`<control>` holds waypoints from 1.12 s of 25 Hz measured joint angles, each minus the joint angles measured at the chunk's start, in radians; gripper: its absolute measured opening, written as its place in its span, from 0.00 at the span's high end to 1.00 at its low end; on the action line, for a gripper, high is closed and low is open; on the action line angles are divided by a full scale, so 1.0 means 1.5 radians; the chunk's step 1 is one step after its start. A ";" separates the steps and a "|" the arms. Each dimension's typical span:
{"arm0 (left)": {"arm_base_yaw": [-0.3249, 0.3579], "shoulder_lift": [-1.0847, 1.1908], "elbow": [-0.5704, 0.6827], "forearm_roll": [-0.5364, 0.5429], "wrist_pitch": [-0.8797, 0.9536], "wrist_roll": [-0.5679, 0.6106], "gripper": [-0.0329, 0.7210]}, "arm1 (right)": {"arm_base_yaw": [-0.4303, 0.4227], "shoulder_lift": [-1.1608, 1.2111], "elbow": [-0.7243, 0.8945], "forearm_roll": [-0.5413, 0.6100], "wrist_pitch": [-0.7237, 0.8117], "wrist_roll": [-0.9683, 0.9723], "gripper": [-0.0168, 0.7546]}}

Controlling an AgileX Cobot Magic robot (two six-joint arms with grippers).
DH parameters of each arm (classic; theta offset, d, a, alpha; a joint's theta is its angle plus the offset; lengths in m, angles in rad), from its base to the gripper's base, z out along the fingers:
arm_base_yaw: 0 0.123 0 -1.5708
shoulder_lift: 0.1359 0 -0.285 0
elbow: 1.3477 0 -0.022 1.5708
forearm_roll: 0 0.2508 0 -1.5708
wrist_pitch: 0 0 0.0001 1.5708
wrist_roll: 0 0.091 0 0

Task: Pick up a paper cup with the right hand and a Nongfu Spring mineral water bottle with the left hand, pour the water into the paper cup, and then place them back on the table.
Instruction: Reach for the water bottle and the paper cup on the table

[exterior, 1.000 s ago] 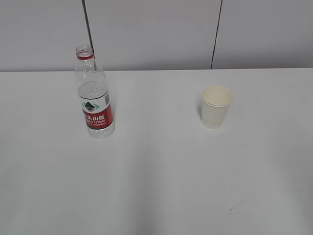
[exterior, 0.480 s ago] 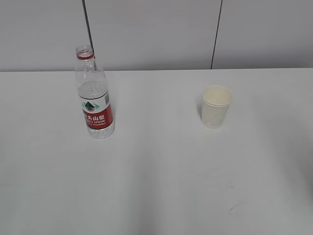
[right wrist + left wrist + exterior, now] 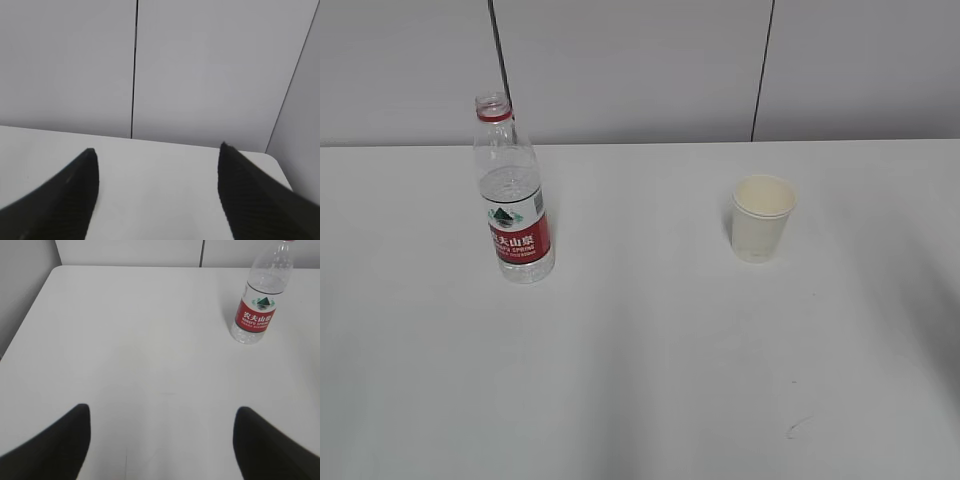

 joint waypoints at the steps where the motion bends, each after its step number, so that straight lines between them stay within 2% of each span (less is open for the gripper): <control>1: 0.000 0.000 0.000 0.000 0.000 0.000 0.26 | 0.000 0.019 0.000 0.000 -0.011 0.006 0.27; 14: 0.000 0.000 0.000 0.000 0.000 0.000 0.26 | 0.000 0.253 0.077 -0.015 -0.209 0.056 0.27; 24: 0.000 0.000 0.000 0.000 0.000 0.000 0.26 | 0.000 0.373 0.079 -0.219 -0.396 0.178 0.27; 28: 0.000 0.000 0.000 0.000 0.000 0.000 0.26 | 0.000 0.409 0.079 -0.275 -0.419 0.201 0.27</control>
